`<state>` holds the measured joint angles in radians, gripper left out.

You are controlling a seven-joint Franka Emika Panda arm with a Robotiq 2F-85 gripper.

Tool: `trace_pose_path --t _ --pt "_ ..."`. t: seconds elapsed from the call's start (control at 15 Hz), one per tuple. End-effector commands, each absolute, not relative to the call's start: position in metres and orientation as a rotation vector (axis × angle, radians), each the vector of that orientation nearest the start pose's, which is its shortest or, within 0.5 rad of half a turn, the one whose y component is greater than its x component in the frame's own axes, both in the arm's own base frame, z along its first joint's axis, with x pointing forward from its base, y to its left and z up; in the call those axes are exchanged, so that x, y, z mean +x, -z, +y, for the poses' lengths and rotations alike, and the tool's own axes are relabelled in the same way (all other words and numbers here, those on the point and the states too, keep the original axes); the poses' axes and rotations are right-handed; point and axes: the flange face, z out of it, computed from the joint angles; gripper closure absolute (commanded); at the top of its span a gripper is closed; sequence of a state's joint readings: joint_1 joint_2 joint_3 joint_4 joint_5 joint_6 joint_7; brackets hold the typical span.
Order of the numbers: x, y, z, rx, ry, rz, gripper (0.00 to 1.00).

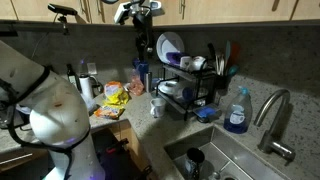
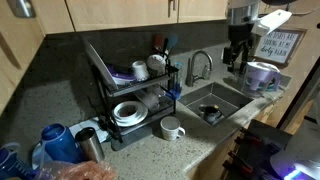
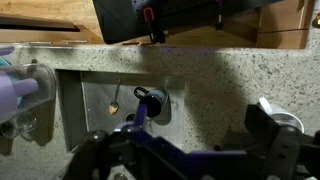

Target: Pick up the white mug from the left side of the countertop and place it on the bottom shelf of the dishrack

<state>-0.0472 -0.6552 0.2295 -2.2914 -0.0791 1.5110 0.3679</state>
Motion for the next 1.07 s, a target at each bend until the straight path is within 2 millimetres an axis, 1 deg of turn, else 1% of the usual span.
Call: trace_pose_path --t 0.0,0.27,0.4,0.6,0.67,0.73,0.87,1.0 --pt "0.332 -0.570 0.070 -3.360 -0.136 0.407 0.00" --pt "0.338 -0.549 0.069 -3.250 -0.268 0.518 0.00" --pt "0.339 -0.531 0.075 -3.177 -0.376 0.609 0.00" --pt "0.340 -0.500 0.090 -3.051 -0.525 0.753 0.00" --pt "0.340 -0.489 0.094 -3.008 -0.565 0.824 0.00" --pt "0.340 -0.477 0.099 -2.964 -0.586 0.909 0.00" --pt "0.340 -0.456 0.102 -2.866 -0.642 1.058 0.00" --pt "0.340 -0.433 0.103 -2.766 -0.645 1.203 0.00"
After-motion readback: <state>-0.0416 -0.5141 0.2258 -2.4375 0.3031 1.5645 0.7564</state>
